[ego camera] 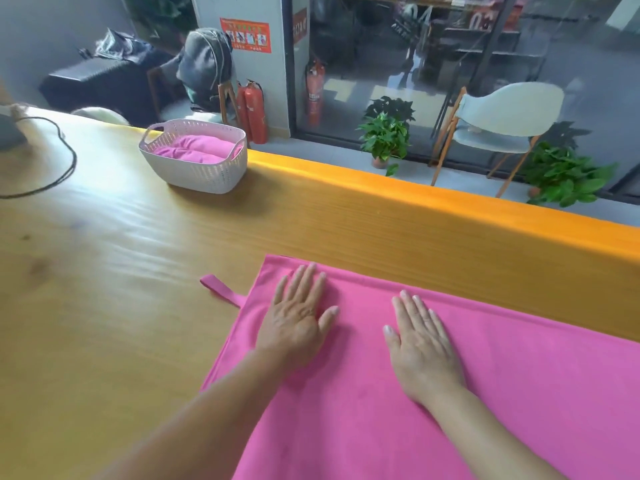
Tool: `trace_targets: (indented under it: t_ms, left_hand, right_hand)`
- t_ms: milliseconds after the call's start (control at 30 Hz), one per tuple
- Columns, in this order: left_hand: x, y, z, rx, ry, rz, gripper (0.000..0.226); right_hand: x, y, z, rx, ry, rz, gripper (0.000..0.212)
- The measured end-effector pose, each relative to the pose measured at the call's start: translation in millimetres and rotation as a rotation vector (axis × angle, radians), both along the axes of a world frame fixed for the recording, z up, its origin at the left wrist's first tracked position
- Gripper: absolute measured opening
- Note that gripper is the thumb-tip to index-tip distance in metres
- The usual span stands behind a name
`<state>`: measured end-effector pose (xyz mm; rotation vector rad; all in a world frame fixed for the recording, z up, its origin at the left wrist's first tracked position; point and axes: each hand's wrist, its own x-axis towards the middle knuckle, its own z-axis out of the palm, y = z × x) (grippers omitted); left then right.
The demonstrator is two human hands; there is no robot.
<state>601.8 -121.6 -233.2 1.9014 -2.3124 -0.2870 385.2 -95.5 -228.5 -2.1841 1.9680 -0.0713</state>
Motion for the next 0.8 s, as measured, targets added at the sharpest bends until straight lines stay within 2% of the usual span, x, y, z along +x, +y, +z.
trace_targets:
  t_ms: [133, 400, 600, 733, 800]
  left_hand:
    - [-20.6, 27.2, -0.5, 0.015, 0.06, -0.155, 0.07]
    - [55.1, 26.5, 0.3, 0.027, -0.079, 0.095, 0.095]
    - [11.5, 82.9, -2.5, -0.013, 0.029, -0.114, 0.077]
    - [42.6, 94.2, -2.6, 0.026, -0.02, -0.029, 0.08]
    - [47.7, 91.7, -0.3, 0.054, -0.051, -0.012, 0.084]
  right_hand:
    - [38.1, 0.7, 4.7, -0.039, -0.085, 0.012, 0.082]
    - [49.2, 6.3, -7.9, -0.018, -0.023, -0.016, 0.083]
    - [50.7, 6.0, -7.4, 0.003, -0.027, -0.013, 0.082]
    - [51.9, 4.3, -5.0, 0.05, -0.018, -0.015, 0.063]
    - [49.7, 3.6, 0.1, 0.105, -0.034, 0.006, 0.061]
